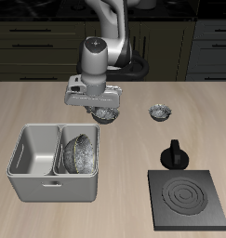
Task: Place the largest bowl in the left side of the drainer and the medium bowl in the right side
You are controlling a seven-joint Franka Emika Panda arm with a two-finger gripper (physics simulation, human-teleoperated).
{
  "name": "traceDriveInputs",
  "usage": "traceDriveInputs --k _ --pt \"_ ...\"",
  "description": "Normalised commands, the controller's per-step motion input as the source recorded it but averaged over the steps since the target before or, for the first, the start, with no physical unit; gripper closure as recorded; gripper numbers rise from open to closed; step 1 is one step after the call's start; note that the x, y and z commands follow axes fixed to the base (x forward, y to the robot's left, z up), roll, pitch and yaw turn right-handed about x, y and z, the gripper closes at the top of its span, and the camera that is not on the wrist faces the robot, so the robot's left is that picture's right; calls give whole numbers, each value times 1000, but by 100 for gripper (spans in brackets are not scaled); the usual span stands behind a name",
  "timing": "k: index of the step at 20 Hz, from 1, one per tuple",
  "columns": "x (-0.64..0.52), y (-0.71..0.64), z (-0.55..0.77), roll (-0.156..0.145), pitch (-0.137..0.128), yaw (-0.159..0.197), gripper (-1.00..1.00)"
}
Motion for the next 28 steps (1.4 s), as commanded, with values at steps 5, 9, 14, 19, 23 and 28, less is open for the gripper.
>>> traceDriveInputs --k 5,9,14,19,23,28 --pt "-6 -315 395 -76 -28 21 100" --pt "75 -401 470 -96 -51 55 100" --pt "115 -630 575 -145 -33 36 100" --pt "91 -409 430 -69 -6 -10 100" --pt "192 -316 515 -39 1 -2 100" --pt "382 -171 428 7 51 -51 100"
